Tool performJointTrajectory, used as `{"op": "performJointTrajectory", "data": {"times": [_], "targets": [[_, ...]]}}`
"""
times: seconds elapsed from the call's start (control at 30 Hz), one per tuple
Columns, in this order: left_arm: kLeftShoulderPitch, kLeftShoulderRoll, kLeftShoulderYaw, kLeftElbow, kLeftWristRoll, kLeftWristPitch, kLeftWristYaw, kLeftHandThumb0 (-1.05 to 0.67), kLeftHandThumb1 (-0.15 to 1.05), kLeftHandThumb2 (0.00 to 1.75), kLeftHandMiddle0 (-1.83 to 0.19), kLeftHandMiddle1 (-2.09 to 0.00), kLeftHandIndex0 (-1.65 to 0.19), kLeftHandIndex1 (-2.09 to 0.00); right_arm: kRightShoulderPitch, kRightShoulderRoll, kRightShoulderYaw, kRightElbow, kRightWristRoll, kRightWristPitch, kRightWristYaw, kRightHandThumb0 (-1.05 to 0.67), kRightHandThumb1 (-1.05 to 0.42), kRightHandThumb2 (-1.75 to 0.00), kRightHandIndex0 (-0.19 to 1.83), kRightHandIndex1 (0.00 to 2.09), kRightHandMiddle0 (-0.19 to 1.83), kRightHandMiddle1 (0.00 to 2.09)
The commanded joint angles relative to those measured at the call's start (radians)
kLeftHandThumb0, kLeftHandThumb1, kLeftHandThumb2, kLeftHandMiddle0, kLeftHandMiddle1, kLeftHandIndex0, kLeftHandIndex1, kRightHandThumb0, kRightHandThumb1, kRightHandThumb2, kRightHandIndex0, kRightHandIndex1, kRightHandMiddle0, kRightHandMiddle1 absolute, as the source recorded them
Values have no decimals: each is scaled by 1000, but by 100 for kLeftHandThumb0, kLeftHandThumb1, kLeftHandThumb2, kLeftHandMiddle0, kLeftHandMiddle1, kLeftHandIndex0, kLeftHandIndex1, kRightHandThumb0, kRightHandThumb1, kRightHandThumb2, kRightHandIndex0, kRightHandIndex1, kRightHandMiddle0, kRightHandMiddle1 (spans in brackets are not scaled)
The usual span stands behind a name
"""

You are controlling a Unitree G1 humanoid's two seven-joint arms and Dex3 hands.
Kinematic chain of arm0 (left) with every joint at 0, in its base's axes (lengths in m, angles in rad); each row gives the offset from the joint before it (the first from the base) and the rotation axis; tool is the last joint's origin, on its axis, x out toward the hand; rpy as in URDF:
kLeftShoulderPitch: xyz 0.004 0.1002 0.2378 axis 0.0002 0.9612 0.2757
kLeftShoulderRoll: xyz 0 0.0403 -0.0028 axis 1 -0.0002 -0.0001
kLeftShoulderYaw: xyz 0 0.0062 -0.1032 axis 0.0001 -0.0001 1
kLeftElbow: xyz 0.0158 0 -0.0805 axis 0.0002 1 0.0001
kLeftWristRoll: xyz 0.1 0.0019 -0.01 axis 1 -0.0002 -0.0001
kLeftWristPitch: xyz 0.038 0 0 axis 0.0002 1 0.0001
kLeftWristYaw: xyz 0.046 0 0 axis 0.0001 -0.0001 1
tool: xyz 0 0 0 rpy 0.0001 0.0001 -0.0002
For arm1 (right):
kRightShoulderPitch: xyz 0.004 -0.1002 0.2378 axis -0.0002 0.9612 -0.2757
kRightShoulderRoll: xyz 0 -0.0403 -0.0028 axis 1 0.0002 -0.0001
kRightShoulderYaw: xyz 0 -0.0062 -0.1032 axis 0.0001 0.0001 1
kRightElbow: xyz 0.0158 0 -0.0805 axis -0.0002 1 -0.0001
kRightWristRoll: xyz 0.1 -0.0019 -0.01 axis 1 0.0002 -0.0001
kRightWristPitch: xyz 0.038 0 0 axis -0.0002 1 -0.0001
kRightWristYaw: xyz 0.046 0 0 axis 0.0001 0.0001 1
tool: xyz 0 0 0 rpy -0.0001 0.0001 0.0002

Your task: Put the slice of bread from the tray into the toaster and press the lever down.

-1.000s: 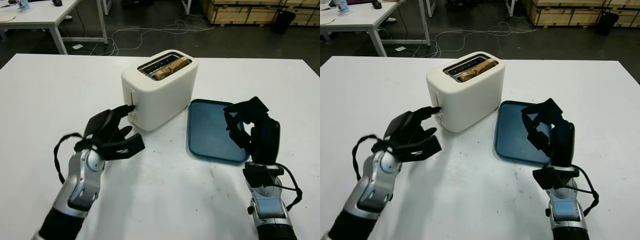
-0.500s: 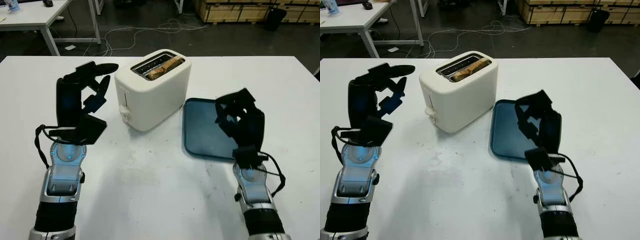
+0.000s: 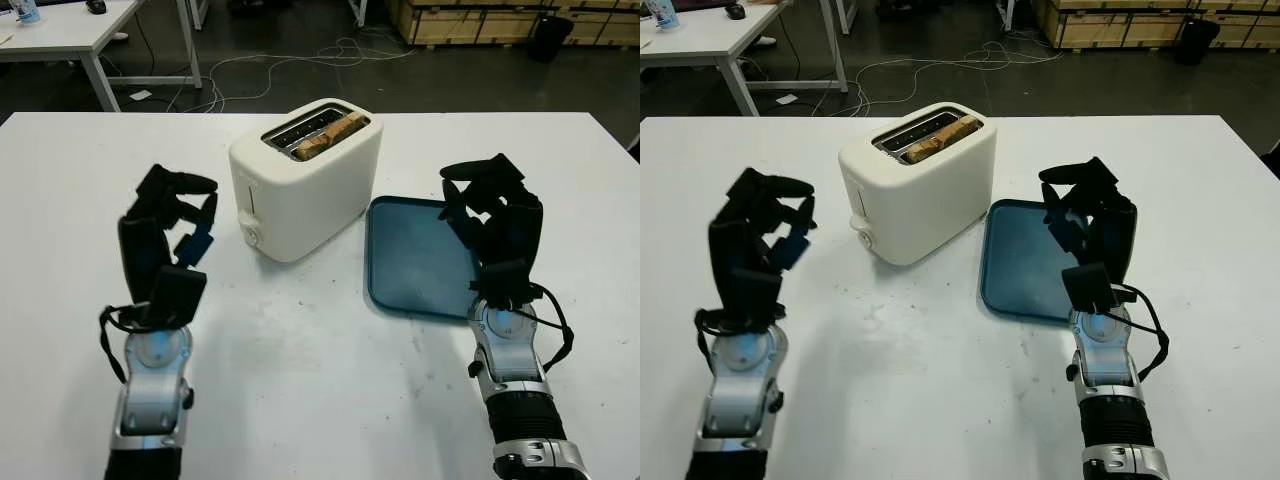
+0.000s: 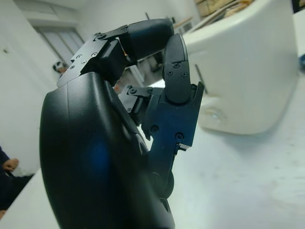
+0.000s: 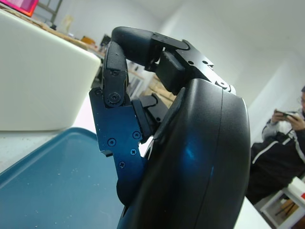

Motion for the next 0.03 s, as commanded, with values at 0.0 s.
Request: {"op": "performJointTrajectory", "data": {"times": [0.0], "targets": [[4,-2,-7,15,8,-5,2,-43,92,33,-75,-175,-46,-174,-7,6,-6,-24,14,21,1,-31,-92,-26,90,142,89,75]]}}
